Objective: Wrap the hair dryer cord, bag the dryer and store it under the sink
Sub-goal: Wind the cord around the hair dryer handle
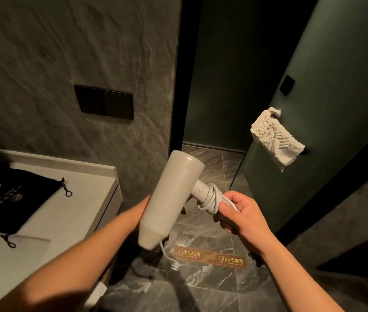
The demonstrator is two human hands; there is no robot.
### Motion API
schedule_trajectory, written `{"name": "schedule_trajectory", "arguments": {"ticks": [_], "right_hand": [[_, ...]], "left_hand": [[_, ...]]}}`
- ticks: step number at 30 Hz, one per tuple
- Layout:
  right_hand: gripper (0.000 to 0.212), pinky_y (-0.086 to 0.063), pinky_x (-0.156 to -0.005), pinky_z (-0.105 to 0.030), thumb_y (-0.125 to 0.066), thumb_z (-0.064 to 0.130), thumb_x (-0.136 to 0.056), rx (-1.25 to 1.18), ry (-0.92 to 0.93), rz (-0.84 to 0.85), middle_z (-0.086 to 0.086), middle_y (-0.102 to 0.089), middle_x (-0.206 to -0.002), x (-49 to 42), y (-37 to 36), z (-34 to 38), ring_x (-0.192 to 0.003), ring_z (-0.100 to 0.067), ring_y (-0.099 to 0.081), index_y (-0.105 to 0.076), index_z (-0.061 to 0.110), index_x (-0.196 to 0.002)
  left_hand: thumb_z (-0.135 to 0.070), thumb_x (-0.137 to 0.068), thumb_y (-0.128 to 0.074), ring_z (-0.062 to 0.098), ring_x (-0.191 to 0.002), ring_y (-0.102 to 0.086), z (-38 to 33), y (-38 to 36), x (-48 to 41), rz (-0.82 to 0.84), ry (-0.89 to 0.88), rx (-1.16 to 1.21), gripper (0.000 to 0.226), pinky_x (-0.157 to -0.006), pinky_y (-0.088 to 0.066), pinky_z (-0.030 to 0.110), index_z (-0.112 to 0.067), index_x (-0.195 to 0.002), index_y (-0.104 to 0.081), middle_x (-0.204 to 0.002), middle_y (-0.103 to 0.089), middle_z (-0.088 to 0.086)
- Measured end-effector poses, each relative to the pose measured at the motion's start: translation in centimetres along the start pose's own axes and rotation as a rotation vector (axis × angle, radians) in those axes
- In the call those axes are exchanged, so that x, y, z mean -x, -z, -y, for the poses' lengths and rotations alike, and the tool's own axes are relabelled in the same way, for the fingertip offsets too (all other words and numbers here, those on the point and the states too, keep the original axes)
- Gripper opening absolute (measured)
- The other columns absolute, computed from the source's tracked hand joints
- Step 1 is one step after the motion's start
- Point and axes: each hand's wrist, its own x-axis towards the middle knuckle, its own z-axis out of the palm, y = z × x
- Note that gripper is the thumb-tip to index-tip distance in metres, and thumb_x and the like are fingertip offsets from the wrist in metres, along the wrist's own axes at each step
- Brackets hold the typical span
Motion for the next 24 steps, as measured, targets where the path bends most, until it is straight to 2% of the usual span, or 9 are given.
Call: {"name": "schedule_trajectory", "arguments": {"ticks": [1, 2, 5, 9, 11, 14, 17, 20, 24], "right_hand": [[0.048, -0.039, -0.043, -0.023, -0.081, 0.048, -0.076, 0.014, -0.009, -0.078, -0.014, -0.071, -0.069, -0.2, -0.1, -0.3, -0.048, -0.019, -0.050, -0.073, 0.007, -0.097], [0.046, -0.038, -0.042, -0.023, -0.079, 0.047, -0.079, 0.033, -0.024, -0.151, -0.013, -0.072, -0.068, -0.4, -0.2, -0.5, -0.047, -0.019, -0.050, -0.073, 0.006, -0.098], [0.029, -0.035, -0.040, -0.023, -0.072, 0.035, -0.094, 0.056, -0.073, -0.322, -0.010, -0.072, -0.068, -1.0, -0.6, -1.4, -0.046, -0.018, -0.050, -0.074, 0.007, -0.099], [0.026, -0.041, -0.044, -0.028, -0.074, 0.035, -0.093, 0.135, -0.125, -0.486, -0.014, -0.074, -0.070, -1.6, -1.3, -2.4, -0.050, -0.015, -0.052, -0.074, 0.009, -0.092], [0.029, -0.045, -0.054, -0.036, -0.074, 0.040, -0.090, 0.259, -0.131, -0.510, -0.011, -0.074, -0.070, -1.8, -1.7, -2.9, -0.054, -0.017, -0.055, -0.073, 0.012, -0.085], [0.035, -0.046, -0.058, -0.037, -0.072, 0.048, -0.089, 0.539, -0.139, -0.416, -0.007, -0.072, -0.073, -1.9, -2.4, -3.5, -0.061, -0.018, -0.061, -0.067, 0.014, -0.083], [0.039, -0.041, -0.056, -0.034, -0.069, 0.057, -0.088, 0.867, -0.136, -0.277, 0.001, -0.069, -0.074, -1.9, -2.8, -4.2, -0.067, -0.019, -0.063, -0.063, 0.019, -0.089], [0.037, -0.044, -0.058, -0.034, -0.073, 0.056, -0.085, 0.872, -0.118, -0.090, -0.002, -0.071, -0.073, -1.7, -2.5, -4.1, -0.064, -0.014, -0.060, -0.066, 0.019, -0.089], [0.036, -0.042, -0.056, -0.028, -0.080, 0.041, -0.087, 0.598, -0.137, 0.210, -0.014, -0.076, -0.078, -1.0, -2.0, -2.7, -0.055, -0.008, -0.055, -0.068, 0.007, -0.091]], "left_hand": [[-0.047, -0.090, -0.068, 0.013, -0.053, -0.049, -2.6, -1.8, 2.7, -0.022, 0.026, 0.009, 0.038, -0.054, -0.050, 0.026, -0.016, -0.069, -0.066, -0.058, -0.058, -0.003], [-0.040, -0.098, -0.056, 0.009, -0.051, -0.046, -3.0, -3.1, 4.2, 0.006, 0.030, 0.017, 0.038, -0.049, -0.042, 0.023, -0.016, -0.071, -0.068, -0.058, -0.055, -0.004], [-0.038, -0.102, -0.051, 0.005, -0.057, -0.044, -1.8, -4.3, 7.2, 0.033, 0.005, 0.049, 0.032, -0.057, -0.040, 0.019, -0.025, -0.087, -0.077, -0.061, -0.053, -0.013], [-0.026, -0.103, -0.048, 0.002, -0.050, -0.046, -3.1, -4.6, 8.6, -0.011, -0.032, -0.243, 0.026, -0.053, -0.038, 0.020, -0.023, -0.094, -0.072, -0.059, -0.055, -0.008], [-0.030, -0.102, -0.047, 0.007, -0.058, -0.055, -5.0, -4.6, 9.2, -0.005, -0.113, -0.500, 0.025, -0.056, -0.040, 0.025, -0.017, -0.093, -0.067, -0.068, -0.059, -0.005], [-0.036, -0.103, -0.043, 0.031, -0.086, -0.066, -8.6, -3.4, 9.8, -0.009, -0.222, -1.086, 0.026, -0.065, -0.042, 0.035, -0.017, -0.101, -0.060, -0.096, -0.068, 0.010], [-0.046, -0.100, -0.047, 0.036, -0.094, -0.068, -12.8, -1.4, 9.6, 0.017, -0.275, -1.435, 0.035, -0.067, -0.040, 0.038, -0.016, -0.103, -0.065, -0.104, -0.070, 0.012], [-0.055, -0.094, -0.053, 0.033, -0.094, -0.069, -15.5, 0.8, 8.8, 0.042, -0.372, -1.559, 0.038, -0.066, -0.042, 0.037, -0.020, -0.097, -0.067, -0.101, -0.071, 0.008], [-0.068, -0.080, -0.062, 0.023, -0.079, -0.064, -16.4, 3.4, 6.6, 0.152, -0.371, -1.437, 0.046, -0.060, -0.042, 0.034, -0.022, -0.081, -0.063, -0.080, -0.067, -0.003]]}}
